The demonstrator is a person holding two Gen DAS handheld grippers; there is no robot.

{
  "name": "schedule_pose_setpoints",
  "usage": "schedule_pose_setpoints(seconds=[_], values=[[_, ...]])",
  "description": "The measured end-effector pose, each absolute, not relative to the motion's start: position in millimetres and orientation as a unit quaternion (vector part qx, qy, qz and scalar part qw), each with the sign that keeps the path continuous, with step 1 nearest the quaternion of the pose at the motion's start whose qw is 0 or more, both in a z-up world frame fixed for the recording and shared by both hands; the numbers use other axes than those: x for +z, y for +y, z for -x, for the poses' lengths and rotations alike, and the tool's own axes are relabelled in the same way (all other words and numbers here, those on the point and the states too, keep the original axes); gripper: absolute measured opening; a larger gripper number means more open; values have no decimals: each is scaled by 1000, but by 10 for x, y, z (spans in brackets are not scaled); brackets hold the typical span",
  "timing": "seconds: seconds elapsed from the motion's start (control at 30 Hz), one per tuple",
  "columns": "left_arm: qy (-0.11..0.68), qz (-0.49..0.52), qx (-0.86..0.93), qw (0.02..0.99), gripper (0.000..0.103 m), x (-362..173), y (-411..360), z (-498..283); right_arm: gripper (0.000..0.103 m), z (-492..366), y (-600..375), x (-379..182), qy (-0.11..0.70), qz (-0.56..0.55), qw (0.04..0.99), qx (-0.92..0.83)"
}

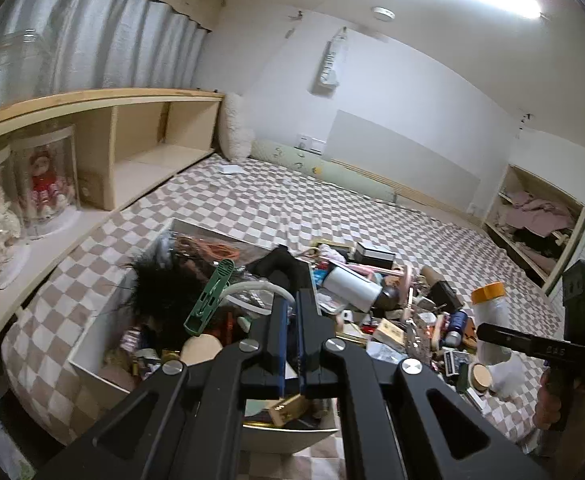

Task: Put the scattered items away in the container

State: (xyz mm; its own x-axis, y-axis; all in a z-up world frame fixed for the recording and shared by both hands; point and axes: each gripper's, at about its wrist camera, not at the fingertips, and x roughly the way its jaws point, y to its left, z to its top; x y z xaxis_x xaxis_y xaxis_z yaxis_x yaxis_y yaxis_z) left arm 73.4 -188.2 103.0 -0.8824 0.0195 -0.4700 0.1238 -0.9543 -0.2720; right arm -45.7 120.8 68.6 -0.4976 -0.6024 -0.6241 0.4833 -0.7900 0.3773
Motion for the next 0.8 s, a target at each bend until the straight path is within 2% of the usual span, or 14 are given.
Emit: schedule_pose_setpoints(seconds=[0.4, 0.8], values=[[166, -242, -954, 68, 4, 949, -2183, -814, 42, 451, 675, 875, -47, -377, 364, -850], [204, -282, -932, 101, 4, 646, -2500, -644, 42, 455, 91, 903, -31, -398, 419, -816]])
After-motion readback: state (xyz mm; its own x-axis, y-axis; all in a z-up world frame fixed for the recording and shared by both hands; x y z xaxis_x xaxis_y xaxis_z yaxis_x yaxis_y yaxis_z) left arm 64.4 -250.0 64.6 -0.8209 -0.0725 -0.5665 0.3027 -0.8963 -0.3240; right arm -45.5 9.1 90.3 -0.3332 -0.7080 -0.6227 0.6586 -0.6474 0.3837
